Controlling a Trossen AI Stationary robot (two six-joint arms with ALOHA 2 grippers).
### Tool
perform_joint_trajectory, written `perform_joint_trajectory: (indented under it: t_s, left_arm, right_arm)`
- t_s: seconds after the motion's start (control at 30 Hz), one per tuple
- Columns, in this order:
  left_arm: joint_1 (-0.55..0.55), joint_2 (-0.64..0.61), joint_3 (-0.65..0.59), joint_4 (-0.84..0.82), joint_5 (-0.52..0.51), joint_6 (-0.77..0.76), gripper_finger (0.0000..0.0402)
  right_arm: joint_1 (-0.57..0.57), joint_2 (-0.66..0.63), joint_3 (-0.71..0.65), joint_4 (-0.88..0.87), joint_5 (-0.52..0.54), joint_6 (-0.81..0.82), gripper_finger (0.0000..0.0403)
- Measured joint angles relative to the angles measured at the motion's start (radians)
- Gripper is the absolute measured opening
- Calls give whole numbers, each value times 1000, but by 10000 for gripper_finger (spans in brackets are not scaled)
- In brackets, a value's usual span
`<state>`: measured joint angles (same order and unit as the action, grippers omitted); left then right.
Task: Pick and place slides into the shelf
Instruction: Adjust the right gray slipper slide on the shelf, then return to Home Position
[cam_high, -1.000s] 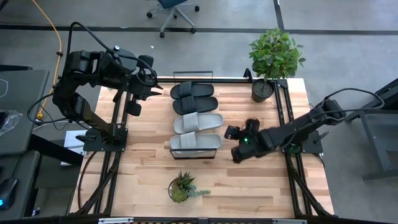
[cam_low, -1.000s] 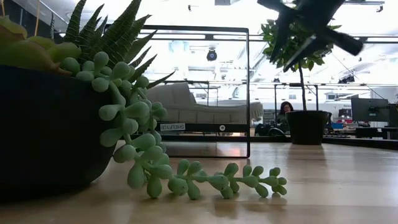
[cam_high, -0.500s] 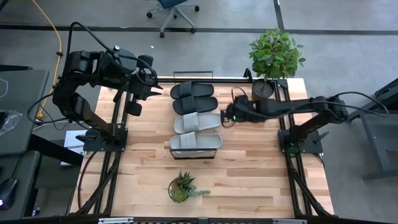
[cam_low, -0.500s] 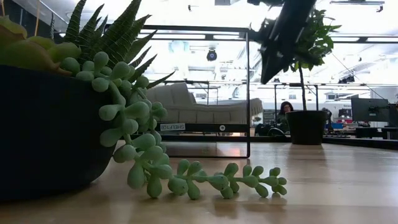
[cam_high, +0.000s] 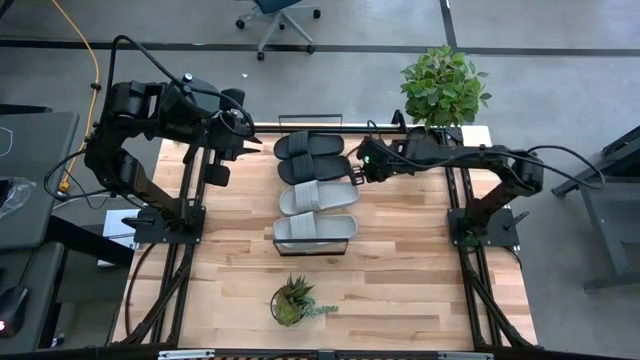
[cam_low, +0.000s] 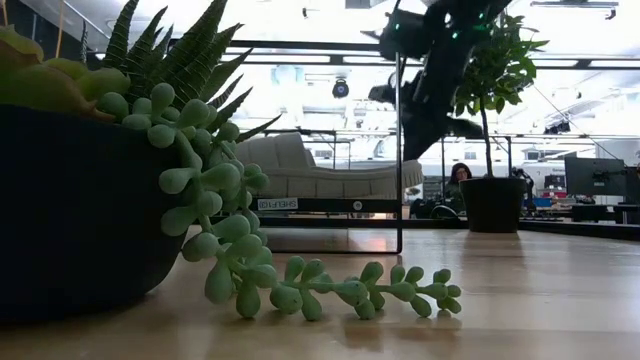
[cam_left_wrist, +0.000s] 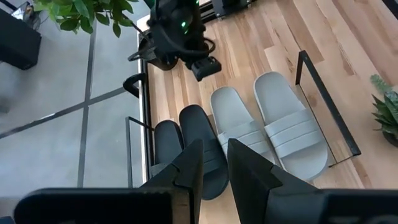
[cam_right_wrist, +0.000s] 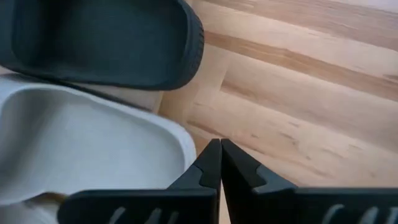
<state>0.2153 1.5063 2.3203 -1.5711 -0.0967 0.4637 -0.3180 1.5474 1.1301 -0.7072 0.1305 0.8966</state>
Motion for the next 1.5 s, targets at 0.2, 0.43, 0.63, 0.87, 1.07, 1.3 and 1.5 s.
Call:
perform_joint_trajectory:
  t_s: [0.2, 0.43, 0.63, 0.87, 1.07, 1.3, 1.5]
  left_arm:
    - [0, 0, 0, 0, 0, -32, 62]
    - [0, 0, 0, 0, 0, -61, 62]
    - [0, 0, 0, 0, 0, -69, 62]
    - [0, 0, 0, 0, 0, -69, 62]
    - [0, 0, 0, 0, 0, -69, 62]
    - [0, 0, 0, 0, -9, -56, 62]
    - [0, 0, 0, 0, -10, -49, 62]
  right_arm:
    - [-45, 72, 0, 17, -84, -69, 0]
    - [-41, 131, 0, 71, -124, -111, 0]
    - [-42, 170, 0, 98, -137, -116, 0]
    - [-19, 188, 0, 169, -208, -119, 0]
    - [8, 188, 0, 137, -187, -110, 0]
    - [11, 188, 0, 98, -128, -105, 0]
    - [13, 188, 0, 102, -139, -103, 0]
